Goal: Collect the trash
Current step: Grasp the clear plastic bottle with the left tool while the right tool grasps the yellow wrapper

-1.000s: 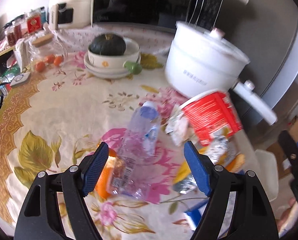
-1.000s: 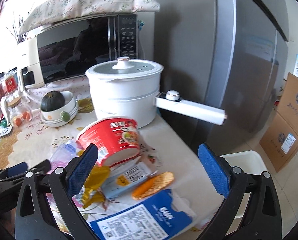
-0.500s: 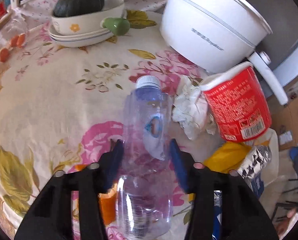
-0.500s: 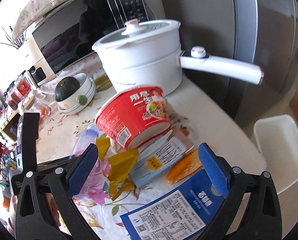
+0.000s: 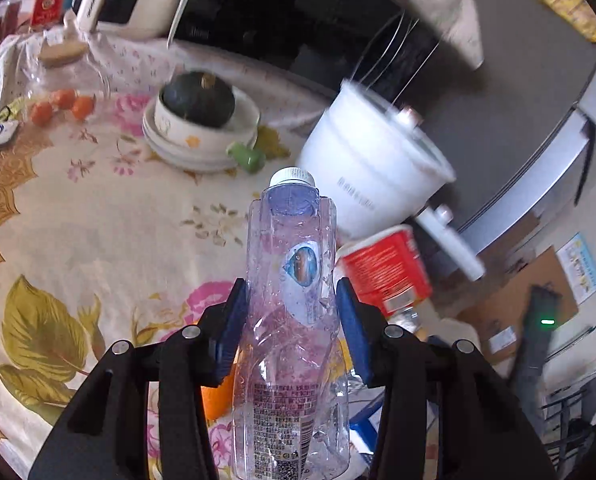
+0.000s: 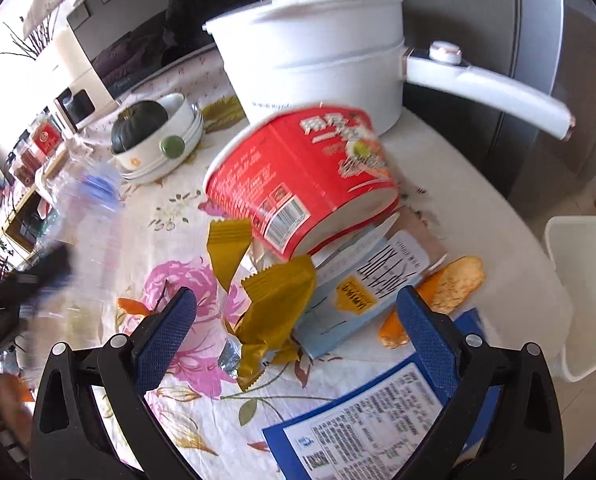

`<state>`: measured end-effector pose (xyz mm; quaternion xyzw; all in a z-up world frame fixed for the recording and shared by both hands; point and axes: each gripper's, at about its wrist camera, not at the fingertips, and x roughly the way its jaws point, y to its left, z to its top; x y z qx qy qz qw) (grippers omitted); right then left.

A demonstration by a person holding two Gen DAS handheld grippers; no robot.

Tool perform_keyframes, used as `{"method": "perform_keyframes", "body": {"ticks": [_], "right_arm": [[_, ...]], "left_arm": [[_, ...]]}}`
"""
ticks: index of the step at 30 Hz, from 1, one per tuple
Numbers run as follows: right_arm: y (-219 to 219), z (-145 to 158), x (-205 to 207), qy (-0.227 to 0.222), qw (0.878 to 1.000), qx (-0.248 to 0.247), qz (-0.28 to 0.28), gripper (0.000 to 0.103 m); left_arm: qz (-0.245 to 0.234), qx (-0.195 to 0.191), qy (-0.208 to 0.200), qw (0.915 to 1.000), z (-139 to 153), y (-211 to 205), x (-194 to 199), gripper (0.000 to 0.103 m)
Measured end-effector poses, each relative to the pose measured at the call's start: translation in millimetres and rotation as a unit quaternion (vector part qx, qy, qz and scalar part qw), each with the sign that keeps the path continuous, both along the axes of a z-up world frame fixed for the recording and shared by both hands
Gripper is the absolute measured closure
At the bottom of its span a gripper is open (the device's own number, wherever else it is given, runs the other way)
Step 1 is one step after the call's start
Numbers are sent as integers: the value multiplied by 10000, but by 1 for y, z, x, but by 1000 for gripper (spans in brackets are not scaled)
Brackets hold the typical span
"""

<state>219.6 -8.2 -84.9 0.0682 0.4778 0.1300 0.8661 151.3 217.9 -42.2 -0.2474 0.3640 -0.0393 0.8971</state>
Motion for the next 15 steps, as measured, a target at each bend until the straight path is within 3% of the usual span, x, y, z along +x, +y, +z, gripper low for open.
{"method": "perform_keyframes", "body": {"ticks": [6,8,10,15], "right_arm": [[11,-10,6,151,9999,76,11,32],[14,-10,7,182,9998,96,75,48],[18,-12,8,210,9996,138,155,74],[25,-8,4,80,9988,265,393,82]], "left_arm": [[64,31,-302,9995,5,-3,-18,58],[102,99,-358,9993,6,-2,-21,58],[114,104,-376,9992,4,0,-20,58],[204,100,-348,9991,-3,4,-20,58]]}}
